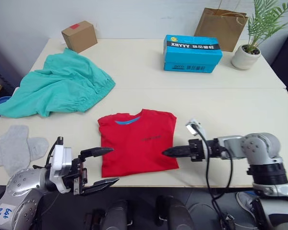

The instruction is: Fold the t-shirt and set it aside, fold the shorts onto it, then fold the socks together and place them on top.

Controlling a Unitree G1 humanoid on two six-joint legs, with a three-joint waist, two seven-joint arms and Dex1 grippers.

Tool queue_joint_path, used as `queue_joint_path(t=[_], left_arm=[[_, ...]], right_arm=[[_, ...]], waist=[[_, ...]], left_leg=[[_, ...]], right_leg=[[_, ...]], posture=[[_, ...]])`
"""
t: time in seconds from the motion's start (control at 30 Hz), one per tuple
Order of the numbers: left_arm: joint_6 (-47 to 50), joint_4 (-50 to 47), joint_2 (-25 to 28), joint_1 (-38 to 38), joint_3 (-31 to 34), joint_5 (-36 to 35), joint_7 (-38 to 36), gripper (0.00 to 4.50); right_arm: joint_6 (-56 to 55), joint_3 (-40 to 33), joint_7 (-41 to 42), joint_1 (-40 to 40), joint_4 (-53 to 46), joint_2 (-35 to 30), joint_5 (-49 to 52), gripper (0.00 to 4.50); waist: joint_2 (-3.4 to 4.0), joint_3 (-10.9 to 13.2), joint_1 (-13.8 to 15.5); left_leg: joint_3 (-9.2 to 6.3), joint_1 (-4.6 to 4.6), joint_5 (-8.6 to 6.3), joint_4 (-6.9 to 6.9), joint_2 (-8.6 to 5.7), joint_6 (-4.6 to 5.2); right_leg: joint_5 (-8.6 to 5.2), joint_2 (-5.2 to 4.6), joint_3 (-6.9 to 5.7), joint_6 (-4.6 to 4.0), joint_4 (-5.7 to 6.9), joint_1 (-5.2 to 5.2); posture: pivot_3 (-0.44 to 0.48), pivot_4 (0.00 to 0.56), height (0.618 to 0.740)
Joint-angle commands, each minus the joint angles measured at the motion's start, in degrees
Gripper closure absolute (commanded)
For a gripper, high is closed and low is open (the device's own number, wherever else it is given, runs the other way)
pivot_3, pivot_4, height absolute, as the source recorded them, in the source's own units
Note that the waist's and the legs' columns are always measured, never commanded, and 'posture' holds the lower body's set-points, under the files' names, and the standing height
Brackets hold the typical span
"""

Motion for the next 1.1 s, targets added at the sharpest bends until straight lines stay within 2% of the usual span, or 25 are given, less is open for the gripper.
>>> queue_joint_path(t=[0.03, 0.17, 0.4, 0.5, 0.63, 0.73, 0.83, 0.93, 1.1], left_arm=[[-0.5, -0.9, 0.8, 0.5, 1.0, -0.3, -1.0, 0.0], [-1.1, -0.6, 0.3, -0.2, 0.3, 0.8, -0.6, 0.0], [-1.6, 0.5, -0.1, -1.0, -1.3, 1.6, -1.5, 0.0], [-1.3, 2.4, 0.1, -3.6, -2.4, 1.5, -2.5, 0.0], [-1.6, 6.1, 1.1, -7.8, -3.6, 2.3, -5.1, 0.0], [-2.5, 8.0, 0.5, -10.1, -4.2, 2.9, -5.8, 0.0], [-2.4, 9.1, -0.3, -11.8, -4.4, 2.6, -5.5, 0.0], [-2.3, 9.6, -0.3, -12.4, -4.6, 2.9, -5.9, 0.0], [-2.1, 9.5, 0.4, -12.1, -4.2, 2.7, -6.6, 0.0]], right_arm=[[-0.4, 1.9, -3.1, -0.1, 3.6, 4.8, -3.2, 0.64], [-3.3, 0.9, -4.2, -0.4, 4.8, 6.4, -6.0, 2.08], [-3.7, -2.6, -1.5, 2.4, 2.8, -0.5, -6.5, 4.44], [-5.5, -3.2, 0.6, 5.1, 2.4, -6.5, -7.7, 4.48], [-13.0, -5.7, 6.9, 11.3, 4.3, -20.5, -11.4, 4.48], [-20.2, -6.9, 12.6, 14.2, 12.2, -29.1, -15.1, 4.48], [-33.2, -7.1, 21.9, 15.8, 24.5, -35.9, -20.3, 4.48], [-41.4, -5.4, 27.3, 13.9, 34.3, -39.9, -25.9, 4.48], [-49.1, -2.9, 29.3, 6.5, 47.9, -41.8, -34.5, 4.48]], waist=[[-0.01, 0.0, -0.3], [-0.01, 0.0, -0.4], [-0.12, -0.1, 0.3], [-0.12, -0.1, 1.8], [-0.03, -0.1, 3.4], [0.04, -0.1, 3.4], [0.05, -0.1, 3.2], [0.12, -0.1, 2.7], [0.33, 0.0, 1.3]], left_leg=[[0.0, 0.0, 0.01, 0.0, 0.01, -0.01], [0.02, 0.01, 0.03, -0.02, 0.07, -0.06], [0.01, 0.01, -0.01, 0.01, 0.05, -0.04], [-0.01, -0.02, -0.05, 0.05, -0.03, 0.07], [-0.01, -0.42, -0.07, 0.09, -0.12, 0.25], [0.07, -0.55, -0.09, 0.1, -0.29, 0.38], [0.14, -0.6, -0.15, 0.08, -0.39, 0.53], [0.3, -0.65, -0.19, 0.09, -0.44, 0.73], [0.62, -0.59, -0.02, 0.08, -0.35, 0.94]], right_leg=[[0.0, 0.02, 0.0, 0.0, 0.0, 0.0], [-0.01, 0.11, 0.02, -0.02, 0.02, -0.02], [-0.01, 0.07, 0.06, -0.03, -0.02, 0.03], [0.05, -0.03, 0.05, 0.04, -0.16, 0.06], [0.19, -0.2, 0.01, 0.28, -0.56, -0.03], [0.37, -0.35, 0.03, 0.6, -0.9, 0.05], [0.56, -0.38, 0.03, 0.95, -1.3, 0.18], [0.64, -0.38, 0.05, 1.08, -1.4, 0.19], [0.65, -0.34, 0.05, 1.12, -1.39, 0.13]], posture=[[0.0, 0.15, 0.74], [0.0, 0.15, 0.74], [0.0, 0.15, 0.74], [0.0, 0.15, 0.74], [0.0, 0.15, 0.74], [0.0, 0.15, 0.74], [0.0, 0.15, 0.74], [0.0, 0.15, 0.74], [0.0, 0.15, 0.74]])
